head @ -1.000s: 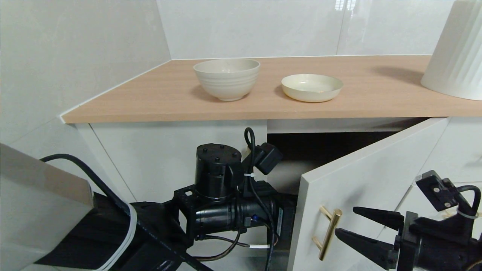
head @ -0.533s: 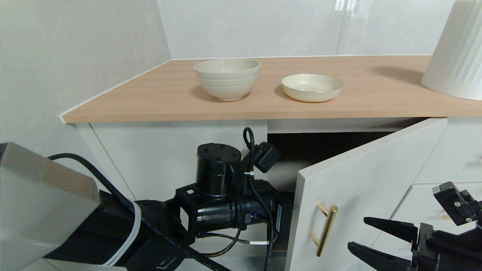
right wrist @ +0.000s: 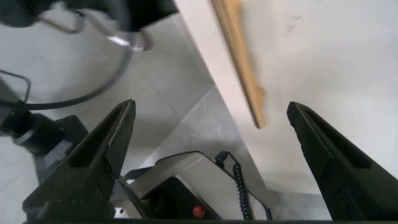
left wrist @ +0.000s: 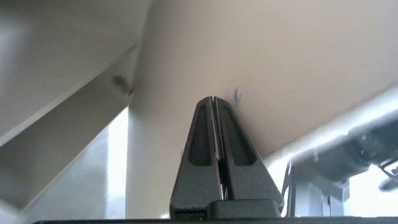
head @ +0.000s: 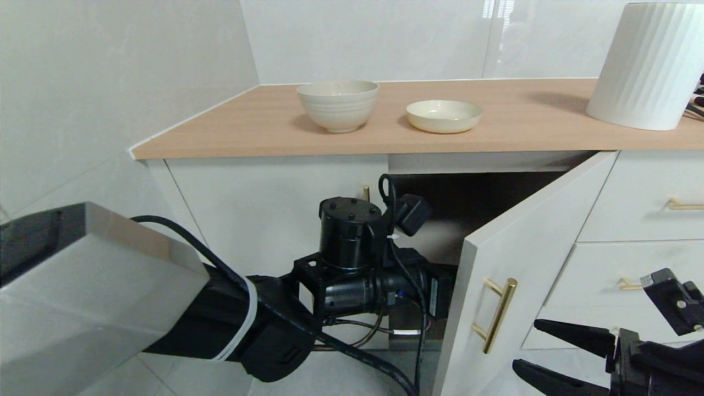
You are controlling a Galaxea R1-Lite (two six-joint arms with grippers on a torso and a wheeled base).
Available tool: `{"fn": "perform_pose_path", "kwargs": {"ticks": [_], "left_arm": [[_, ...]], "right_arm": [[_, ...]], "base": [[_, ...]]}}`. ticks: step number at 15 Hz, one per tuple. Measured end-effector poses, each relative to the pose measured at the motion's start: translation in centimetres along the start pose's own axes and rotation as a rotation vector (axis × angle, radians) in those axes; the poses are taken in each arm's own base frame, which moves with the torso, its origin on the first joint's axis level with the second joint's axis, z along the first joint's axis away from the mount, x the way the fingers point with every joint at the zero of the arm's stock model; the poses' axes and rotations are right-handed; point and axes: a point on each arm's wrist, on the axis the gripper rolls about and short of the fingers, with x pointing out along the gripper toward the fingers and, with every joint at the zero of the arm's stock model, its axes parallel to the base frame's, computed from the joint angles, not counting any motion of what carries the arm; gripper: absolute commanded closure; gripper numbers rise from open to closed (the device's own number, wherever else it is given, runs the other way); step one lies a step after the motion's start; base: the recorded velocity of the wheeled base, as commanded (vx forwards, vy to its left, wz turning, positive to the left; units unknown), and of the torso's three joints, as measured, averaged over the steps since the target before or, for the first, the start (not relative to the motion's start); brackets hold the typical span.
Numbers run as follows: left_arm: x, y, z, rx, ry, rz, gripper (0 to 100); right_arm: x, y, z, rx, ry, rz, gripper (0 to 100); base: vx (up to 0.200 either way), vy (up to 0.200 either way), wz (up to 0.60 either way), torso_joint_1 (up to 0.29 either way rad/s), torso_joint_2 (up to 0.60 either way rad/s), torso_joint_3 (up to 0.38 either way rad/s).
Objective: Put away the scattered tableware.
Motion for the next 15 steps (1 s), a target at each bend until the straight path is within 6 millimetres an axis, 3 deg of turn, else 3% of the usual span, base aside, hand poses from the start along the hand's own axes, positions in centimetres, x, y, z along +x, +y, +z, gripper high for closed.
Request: {"fn": "perform_pose_path", "kwargs": {"ticks": [7,15], "left_arm": [[2.0,-0.5,0.1,-0.013,0.032,0.017,100],[3.2,-2.8,0.4,0.008,0.018,0.001,100]], "right_arm": [[-2.2,0.8,0.2,-0.015,-0.046,0.016,0],[-4.8,1.9,-0.1,-0.06,-0.05,0.136,0]], "base": [[-0.029,0.0,0.0,0.0,0.0,0.002],[0.0,0.0,0.0,0.0,0.0,0.0]]}}
